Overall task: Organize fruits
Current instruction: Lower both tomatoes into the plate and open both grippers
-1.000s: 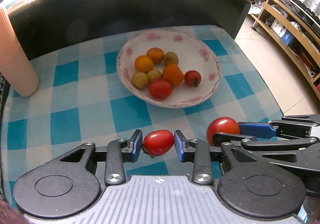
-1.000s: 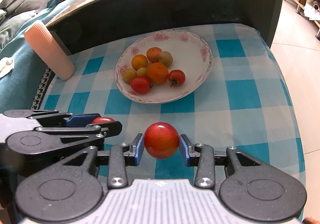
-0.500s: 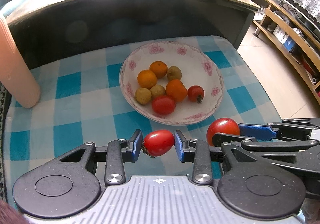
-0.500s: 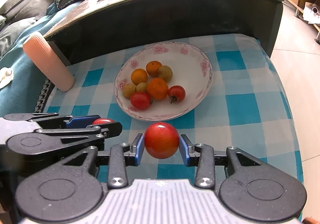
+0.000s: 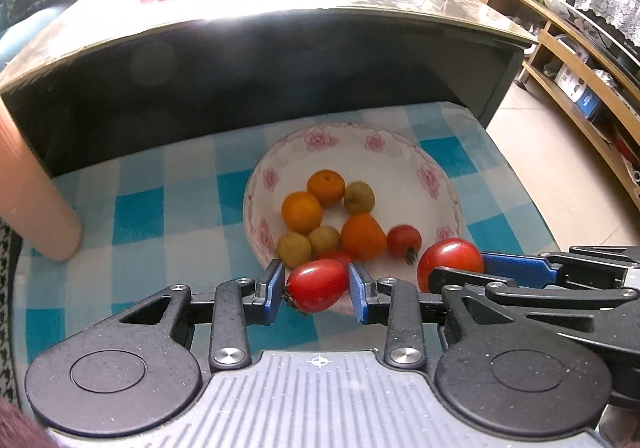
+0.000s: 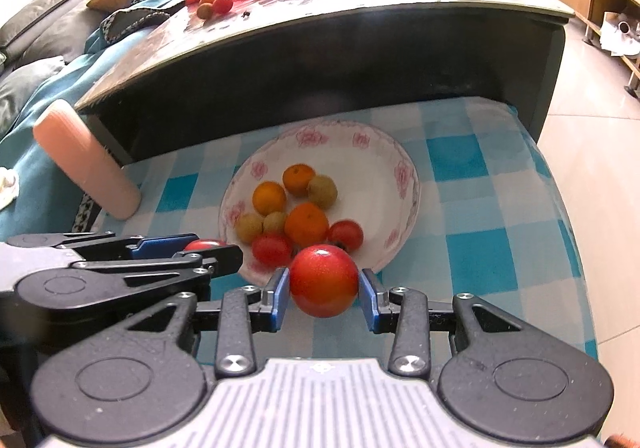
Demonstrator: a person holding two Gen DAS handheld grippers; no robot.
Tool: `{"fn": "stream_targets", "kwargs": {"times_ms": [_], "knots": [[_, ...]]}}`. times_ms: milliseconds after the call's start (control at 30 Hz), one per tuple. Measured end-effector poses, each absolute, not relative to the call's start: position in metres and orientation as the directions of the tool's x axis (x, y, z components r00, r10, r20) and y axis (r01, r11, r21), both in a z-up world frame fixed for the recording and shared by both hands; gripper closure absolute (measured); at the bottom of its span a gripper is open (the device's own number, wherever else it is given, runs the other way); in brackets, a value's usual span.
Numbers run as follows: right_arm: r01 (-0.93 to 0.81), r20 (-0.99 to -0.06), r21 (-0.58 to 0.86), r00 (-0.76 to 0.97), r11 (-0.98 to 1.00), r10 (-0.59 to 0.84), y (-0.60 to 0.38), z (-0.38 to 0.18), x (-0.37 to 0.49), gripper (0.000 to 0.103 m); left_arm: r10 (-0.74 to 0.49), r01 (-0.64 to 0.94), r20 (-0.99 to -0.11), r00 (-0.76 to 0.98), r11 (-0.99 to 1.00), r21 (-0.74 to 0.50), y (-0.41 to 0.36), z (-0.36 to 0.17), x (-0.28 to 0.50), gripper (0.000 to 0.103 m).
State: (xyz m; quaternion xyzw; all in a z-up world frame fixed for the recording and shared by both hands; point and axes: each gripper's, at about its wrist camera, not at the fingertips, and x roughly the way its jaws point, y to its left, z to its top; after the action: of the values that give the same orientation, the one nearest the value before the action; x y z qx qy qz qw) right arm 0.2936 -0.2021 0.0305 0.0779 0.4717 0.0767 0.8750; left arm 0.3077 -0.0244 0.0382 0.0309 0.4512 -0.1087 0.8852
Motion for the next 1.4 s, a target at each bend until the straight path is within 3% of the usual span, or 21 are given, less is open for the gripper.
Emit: {"fn": "stream_targets", "kwargs": {"times_ms": [967, 1233, 1400], "knots": [[0.006, -0.798, 0.237, 0.572, 0.972, 0.191, -0.227, 0.011, 0.354, 0.051, -0.165, 0.184, -0.813, 0.559, 0.98, -0.072, -0.036, 0.023, 0.36, 0.06], [0.009, -0.794, 0.25, 0.574, 0.968, 0.2, -0.225, 0.009, 0.357, 0.051, -0.154, 0.163, -0.813, 0.561, 0.984, -0.073, -0.032, 0.023, 0.361, 0.054], [0.022, -0.792, 0.253, 0.579, 0.967, 0.194, -0.227, 0.01, 0.356, 0.051, -0.142, 0.154, -0.805, 0.575, 0.986, -0.063, -0.03, 0.026, 0.358, 0.043]]}}
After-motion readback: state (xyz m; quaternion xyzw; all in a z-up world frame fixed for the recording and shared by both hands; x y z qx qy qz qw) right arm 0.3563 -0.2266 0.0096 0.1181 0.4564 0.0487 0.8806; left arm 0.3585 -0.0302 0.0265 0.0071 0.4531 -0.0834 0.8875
